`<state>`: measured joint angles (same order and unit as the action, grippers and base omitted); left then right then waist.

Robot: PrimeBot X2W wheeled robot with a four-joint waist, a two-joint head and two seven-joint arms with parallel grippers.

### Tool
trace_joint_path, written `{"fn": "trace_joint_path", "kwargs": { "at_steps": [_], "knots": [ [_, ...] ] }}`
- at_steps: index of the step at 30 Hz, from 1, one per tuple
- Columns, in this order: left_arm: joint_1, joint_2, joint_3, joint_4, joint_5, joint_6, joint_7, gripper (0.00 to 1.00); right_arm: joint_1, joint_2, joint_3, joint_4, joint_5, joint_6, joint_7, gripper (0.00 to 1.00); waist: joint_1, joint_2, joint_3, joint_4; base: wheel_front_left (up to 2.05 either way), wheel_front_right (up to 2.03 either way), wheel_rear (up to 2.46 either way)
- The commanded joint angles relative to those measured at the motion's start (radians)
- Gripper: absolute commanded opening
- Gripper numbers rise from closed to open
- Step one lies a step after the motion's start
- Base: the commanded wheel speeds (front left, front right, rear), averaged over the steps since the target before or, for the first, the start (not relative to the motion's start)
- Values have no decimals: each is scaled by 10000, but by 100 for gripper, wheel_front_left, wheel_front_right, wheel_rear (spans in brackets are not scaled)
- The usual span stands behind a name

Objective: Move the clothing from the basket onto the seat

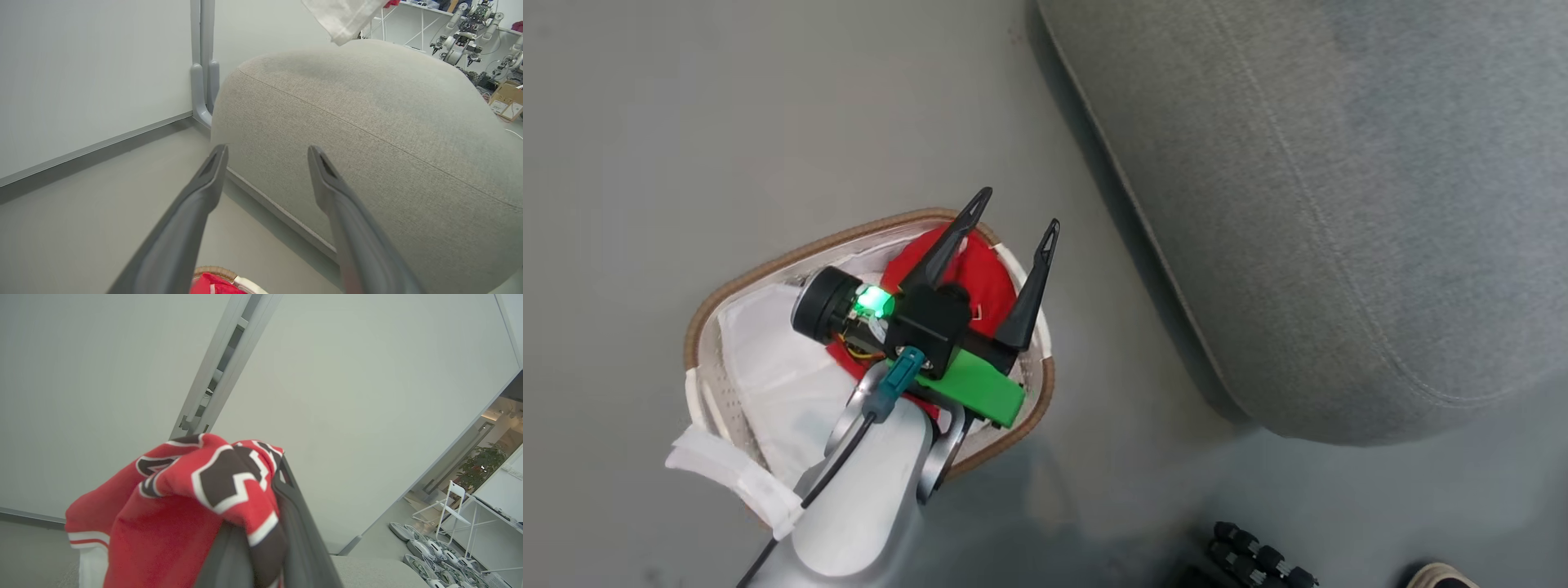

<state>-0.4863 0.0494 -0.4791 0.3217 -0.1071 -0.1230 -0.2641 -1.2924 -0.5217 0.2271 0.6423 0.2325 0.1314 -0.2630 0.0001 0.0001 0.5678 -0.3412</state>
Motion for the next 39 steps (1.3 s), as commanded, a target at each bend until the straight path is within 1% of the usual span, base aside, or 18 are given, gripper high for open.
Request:
{"fn": "trace_joint_path", "kwargs": {
  "at_steps": [1,4,5,8,10,11,12,13,18,21,25,28,32,39],
  "knots": [
    [-262,58,52,-79,22,-26,-6,100,-211,-139,-252,314,-138,-13,-24,0,-1,-1,979,1065,0,0,0],
    [-348,45,69,-161,49,-43,-8,100,-252,-331,-924,1193,-525,-13,-24,0,-1,-1,1172,1364,0,0,0],
    [-354,42,104,-168,44,-46,-8,100,-165,-309,-1209,1562,-713,-13,-24,0,-1,-1,1244,1440,0,0,0],
    [-237,49,276,-163,78,-51,-6,100,264,85,-1871,2355,-1003,-12,-25,0,-1,-1,1378,1461,0,0,0],
    [-160,92,356,-105,163,-59,-8,100,659,186,-2365,2812,-1289,-13,-25,0,-1,-1,1436,1450,0,0,0],
    [-112,101,432,-83,183,-62,-8,100,983,314,-2689,3266,-1469,-15,-24,11,-1,-1,1440,1440,0,0,0],
    [-80,110,464,-53,212,-64,-8,100,1163,481,-2836,3487,-1577,-14,-22,30,-1,-1,1425,1428,0,0,0],
    [-30,111,523,-13,211,-65,-8,100,1379,752,-3086,3620,-1599,-14,-25,100,-1,-1,1382,1404,0,0,0],
    [144,93,880,304,142,-56,-8,100,2924,1324,-3811,3477,-1955,-14,-22,100,-1,-1,945,1267,0,0,0],
    [336,93,1126,462,138,-55,-8,100,3922,1743,-4088,2948,-2001,-14,-24,100,-1,-1,508,1177,0,0,0],
    [577,77,1458,549,115,1,-8,100,5249,2050,-4355,2145,-1852,-14,-24,100,-1,-1,-143,1150,0,0,0],
    [857,70,1723,610,57,33,-8,100,6066,2287,-4310,1587,-1701,-14,-24,100,-1,-1,-627,1205,0,0,0],
    [1337,49,2101,649,-82,130,-8,100,7133,2567,-3993,653,-1337,-14,-24,100,-1,-1,-1320,1374,0,0,0],
    [2330,31,2827,420,-596,443,-6,100,8333,3063,-2569,-1221,-464,-14,-24,100,-1,-1,-2354,1789,0,0,0]
  ]
}}
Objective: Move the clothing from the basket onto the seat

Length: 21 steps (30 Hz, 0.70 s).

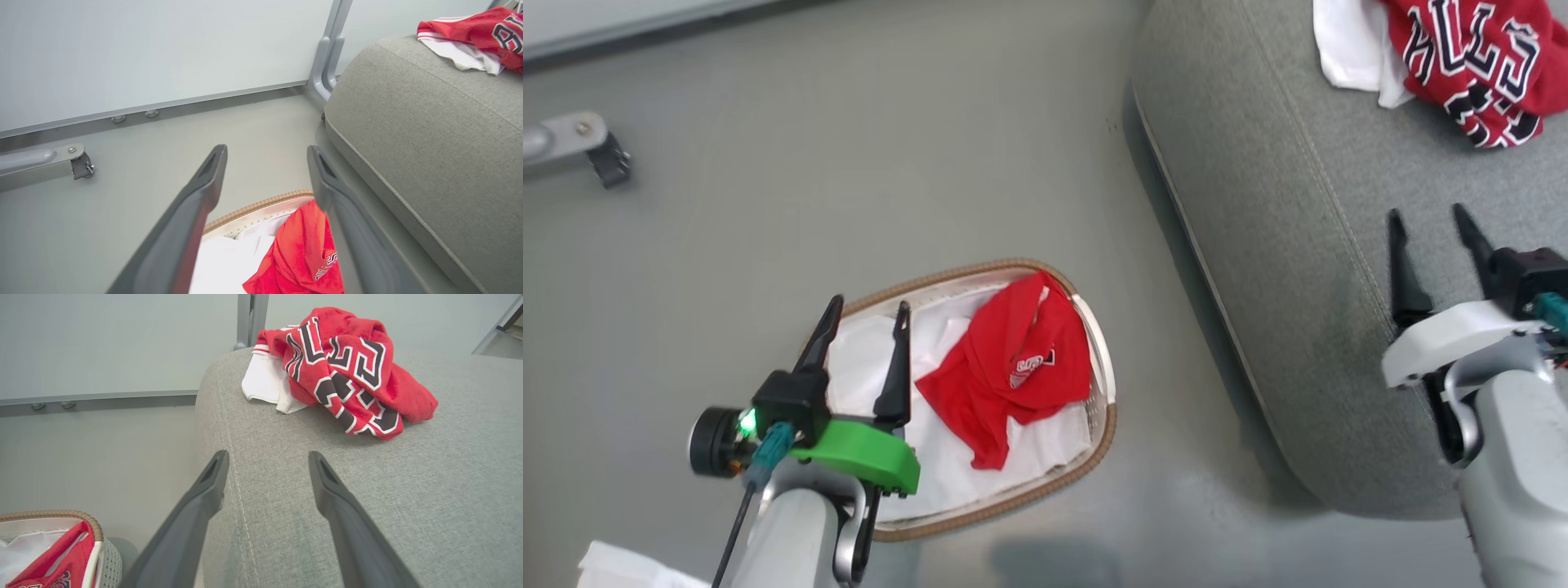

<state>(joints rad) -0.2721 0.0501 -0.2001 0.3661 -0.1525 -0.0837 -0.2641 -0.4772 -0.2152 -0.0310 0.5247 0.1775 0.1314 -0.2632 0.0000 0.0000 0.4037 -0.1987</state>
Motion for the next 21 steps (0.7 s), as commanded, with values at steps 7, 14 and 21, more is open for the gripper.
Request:
{"fn": "trace_joint_path", "kwargs": {
  "at_steps": [7,14,21],
  "knots": [
    [868,20,465,-184,-239,421,-8,100,826,492,767,-1197,524,-14,-22,100,0,0,-1623,1026,0,0,0],
    [1265,22,1241,-189,-128,690,-8,100,1308,802,1166,-1411,562,-14,-22,100,0,0,-2111,1619,0,0,0],
    [1786,19,1590,-263,-52,579,-8,100,2057,1016,1122,-1437,389,-14,-22,100,0,0,-2615,1989,0,0,0]
  ]
}}
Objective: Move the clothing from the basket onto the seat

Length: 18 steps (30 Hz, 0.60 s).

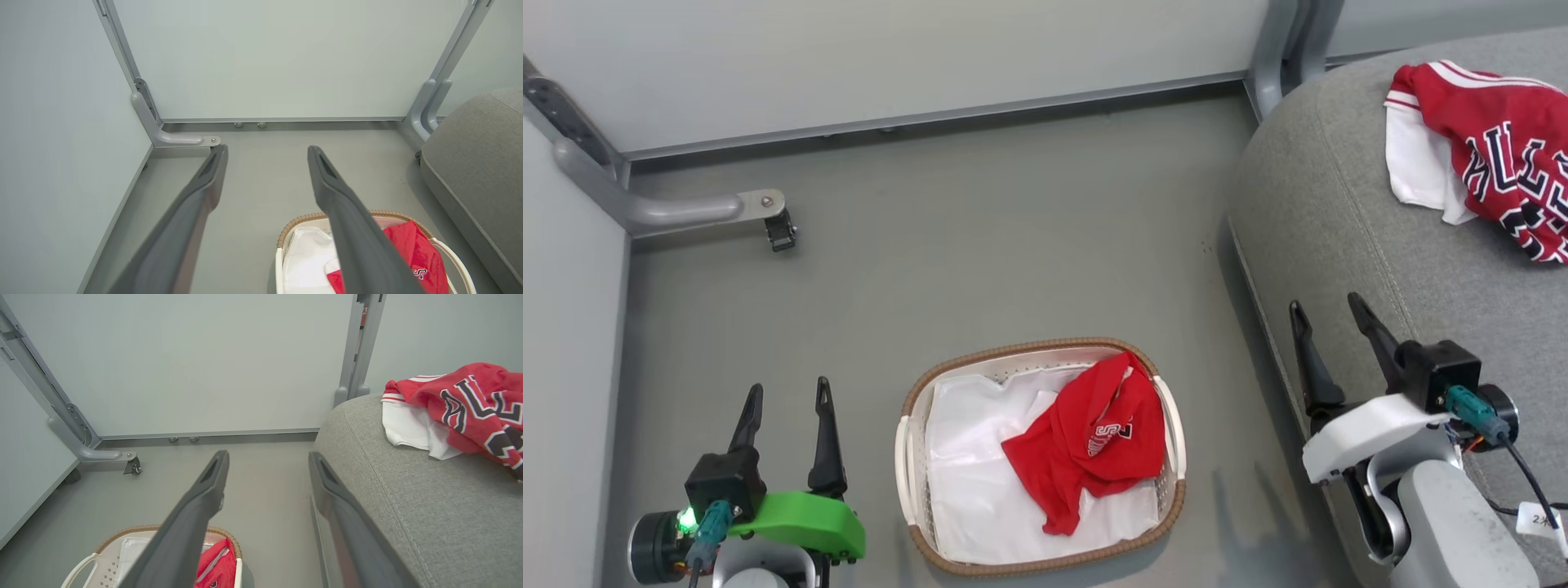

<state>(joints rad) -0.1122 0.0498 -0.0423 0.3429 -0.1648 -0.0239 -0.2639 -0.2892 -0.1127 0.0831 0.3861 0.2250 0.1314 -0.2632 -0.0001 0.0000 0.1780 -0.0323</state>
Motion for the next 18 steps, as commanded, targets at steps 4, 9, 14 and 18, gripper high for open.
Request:
{"fn": "trace_joint_path", "kwargs": {
  "at_steps": [4,9,14,18],
  "knots": [
    [595,24,38,-48,23,-42,-10,100,655,60,-86,-45,-84,-14,-22,100,1,0,-681,436,0,0,0],
    [1049,26,-10,-64,-80,-37,-10,100,1140,116,-110,47,-72,-14,-22,100,1,0,-1062,495,0,0,0],
    [1321,26,-145,-41,-161,-44,-10,100,1498,160,-196,79,-36,-14,-22,100,1,0,-1235,500,0,0,0],
    [1339,25,-304,-111,-174,-82,-10,100,1464,170,-147,8,-61,-14,-22,100,1,0,-1115,418,0,0,0]
  ]
}}
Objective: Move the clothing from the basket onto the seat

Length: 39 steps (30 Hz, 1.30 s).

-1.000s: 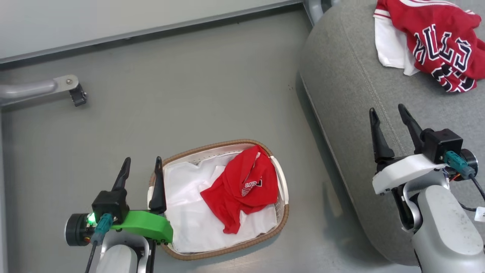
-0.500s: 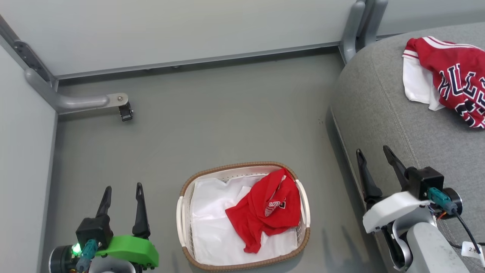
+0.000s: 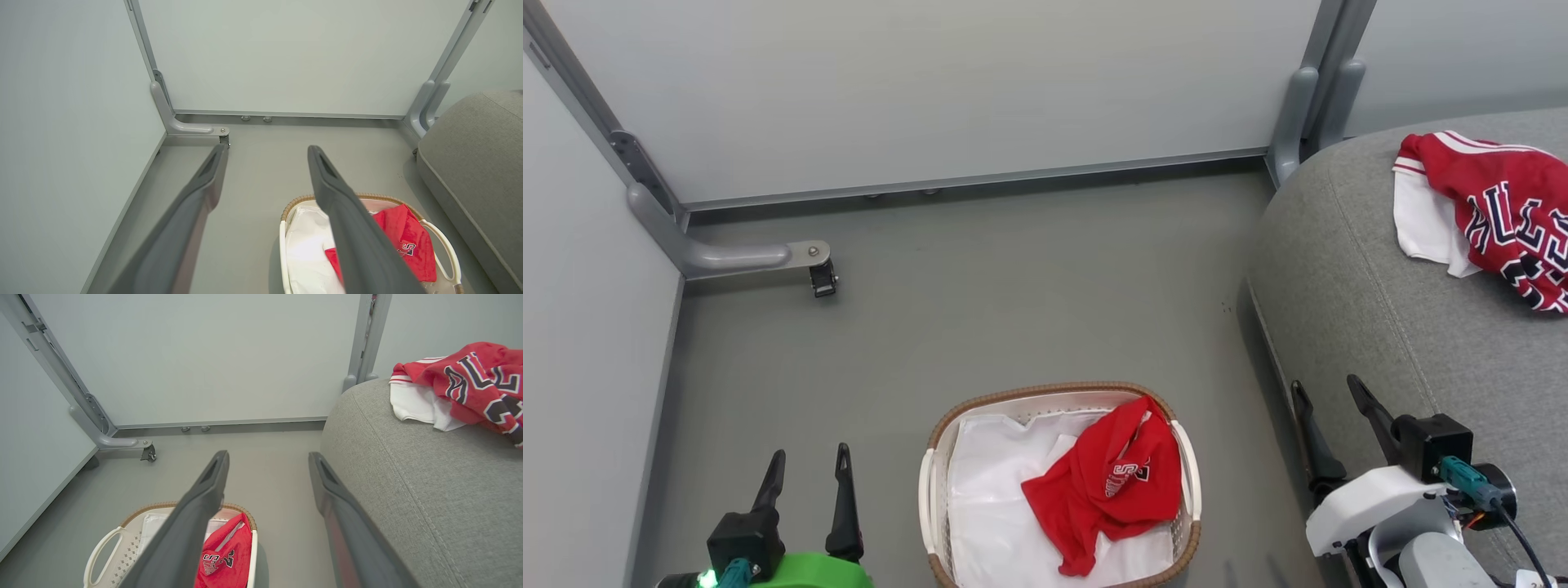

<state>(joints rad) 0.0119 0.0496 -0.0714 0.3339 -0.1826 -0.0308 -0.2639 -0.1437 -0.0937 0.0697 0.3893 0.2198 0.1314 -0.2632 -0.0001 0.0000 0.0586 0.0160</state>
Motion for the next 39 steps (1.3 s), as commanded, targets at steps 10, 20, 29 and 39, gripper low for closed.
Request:
{"fn": "trace_joint_path", "kwargs": {
  "at_steps": [10,20,29,39],
  "knots": [
    [-1179,27,-1204,165,-64,-200,-9,100,-1151,-125,-27,-980,125,-14,-22,100,1,0,1801,-675,0,0,0],
    [-3978,44,-3004,1152,-190,-307,-8,100,-2797,-310,-421,-2347,375,-14,-22,100,1,0,4545,-1490,0,0,0],
    [-5883,44,-4158,2671,-522,-516,-11,100,-3736,-155,-548,-3188,620,-12,-22,100,1,0,6198,-2112,0,0,0],
    [-7485,58,-5669,4984,-554,-834,-11,100,-4052,91,-360,-3608,740,-12,-22,100,1,0,7285,-2743,0,0,0]
  ]
}}
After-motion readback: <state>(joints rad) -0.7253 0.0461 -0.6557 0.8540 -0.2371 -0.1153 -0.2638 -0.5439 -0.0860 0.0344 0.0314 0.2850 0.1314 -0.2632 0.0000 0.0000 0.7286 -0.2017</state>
